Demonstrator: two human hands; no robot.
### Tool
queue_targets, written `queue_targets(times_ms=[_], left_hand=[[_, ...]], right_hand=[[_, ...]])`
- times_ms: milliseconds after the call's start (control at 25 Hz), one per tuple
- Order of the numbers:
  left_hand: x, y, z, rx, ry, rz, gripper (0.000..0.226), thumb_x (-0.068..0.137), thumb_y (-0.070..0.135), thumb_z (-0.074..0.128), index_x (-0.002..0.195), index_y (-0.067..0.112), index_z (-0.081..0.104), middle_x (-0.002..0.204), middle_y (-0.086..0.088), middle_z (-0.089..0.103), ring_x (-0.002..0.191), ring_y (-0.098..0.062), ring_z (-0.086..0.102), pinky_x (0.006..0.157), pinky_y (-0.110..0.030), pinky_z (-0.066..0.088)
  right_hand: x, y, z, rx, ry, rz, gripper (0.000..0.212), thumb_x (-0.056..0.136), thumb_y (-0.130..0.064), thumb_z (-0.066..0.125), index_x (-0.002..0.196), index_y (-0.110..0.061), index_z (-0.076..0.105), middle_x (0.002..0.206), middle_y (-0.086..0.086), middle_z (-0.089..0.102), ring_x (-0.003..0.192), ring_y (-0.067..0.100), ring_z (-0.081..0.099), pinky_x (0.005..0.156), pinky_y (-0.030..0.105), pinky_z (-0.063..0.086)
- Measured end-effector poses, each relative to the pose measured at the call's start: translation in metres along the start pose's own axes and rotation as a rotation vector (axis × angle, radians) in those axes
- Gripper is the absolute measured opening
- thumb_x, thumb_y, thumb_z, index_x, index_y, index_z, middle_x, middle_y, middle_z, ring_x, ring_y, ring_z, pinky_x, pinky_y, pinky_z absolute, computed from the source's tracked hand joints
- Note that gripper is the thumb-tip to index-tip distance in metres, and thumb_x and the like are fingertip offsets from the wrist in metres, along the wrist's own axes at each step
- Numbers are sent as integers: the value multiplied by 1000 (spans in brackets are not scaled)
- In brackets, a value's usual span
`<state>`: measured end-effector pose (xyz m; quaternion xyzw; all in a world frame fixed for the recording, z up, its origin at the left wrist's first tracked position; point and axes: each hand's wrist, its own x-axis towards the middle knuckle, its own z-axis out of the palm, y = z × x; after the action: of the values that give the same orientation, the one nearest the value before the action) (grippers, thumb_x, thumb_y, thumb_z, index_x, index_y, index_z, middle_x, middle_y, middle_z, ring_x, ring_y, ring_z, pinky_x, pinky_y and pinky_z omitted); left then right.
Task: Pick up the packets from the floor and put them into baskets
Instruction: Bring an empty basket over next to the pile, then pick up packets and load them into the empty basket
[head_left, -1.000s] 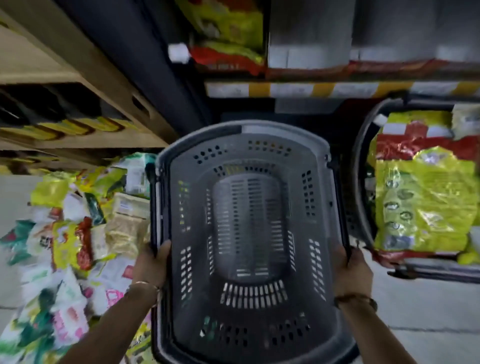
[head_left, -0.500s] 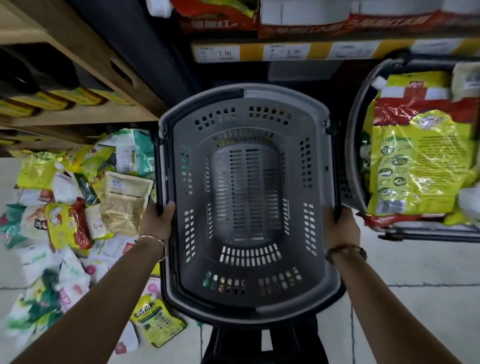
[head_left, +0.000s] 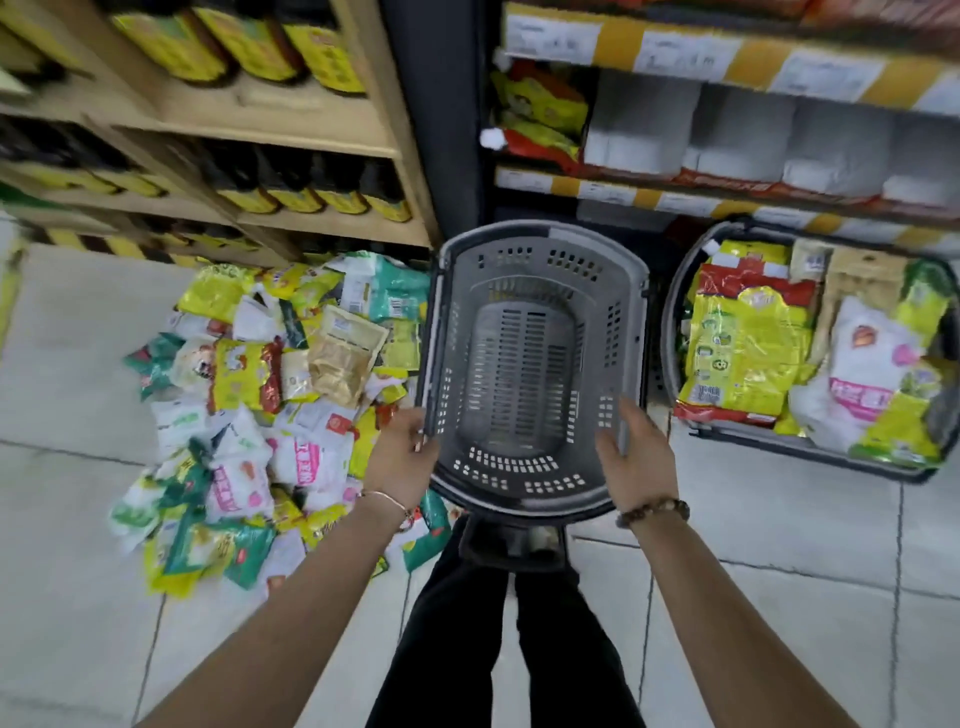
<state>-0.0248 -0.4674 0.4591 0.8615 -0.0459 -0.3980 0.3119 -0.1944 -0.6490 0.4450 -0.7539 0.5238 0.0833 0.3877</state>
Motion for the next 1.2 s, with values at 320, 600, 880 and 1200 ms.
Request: queue_targets(times_ms=[320, 600, 880, 1200], left_hand=[[-144, -68, -39, 165, 185, 88, 43, 90, 16, 56, 132, 13, 47, 137, -9, 46, 116, -29, 51, 92, -35, 42], [-221, -154, -82, 83, 303, -35, 43, 88, 15, 57, 130, 10, 49, 131, -11, 49, 117, -28, 50, 94, -32, 39], [-174, -285, -107, 147, 147, -197, 45, 91, 20, 51, 135, 19, 42, 137, -4, 43, 119, -25, 50, 96, -33, 41], [-18, -485, -29, 208, -46, -414, 44, 92, 30, 48, 135, 25, 39, 135, -2, 44, 120, -23, 48, 96, -33, 40]], right_hand=[[-116, -54, 6, -271, -222, -391, 47, 94, -31, 49, 140, -23, 41, 139, 9, 46, 121, 26, 47, 92, 37, 45], [-198, -80, 61, -348, -357, -499, 41, 93, -23, 52, 132, -15, 51, 132, 10, 51, 122, 27, 44, 99, 36, 39], [-210, -88, 206, -509, -478, -426, 40, 91, -24, 53, 131, -16, 51, 133, 6, 51, 122, 23, 45, 100, 30, 38], [-111, -4, 424, -675, -564, -328, 41, 87, -26, 57, 128, -23, 52, 128, 0, 54, 115, 18, 51, 96, 29, 42]])
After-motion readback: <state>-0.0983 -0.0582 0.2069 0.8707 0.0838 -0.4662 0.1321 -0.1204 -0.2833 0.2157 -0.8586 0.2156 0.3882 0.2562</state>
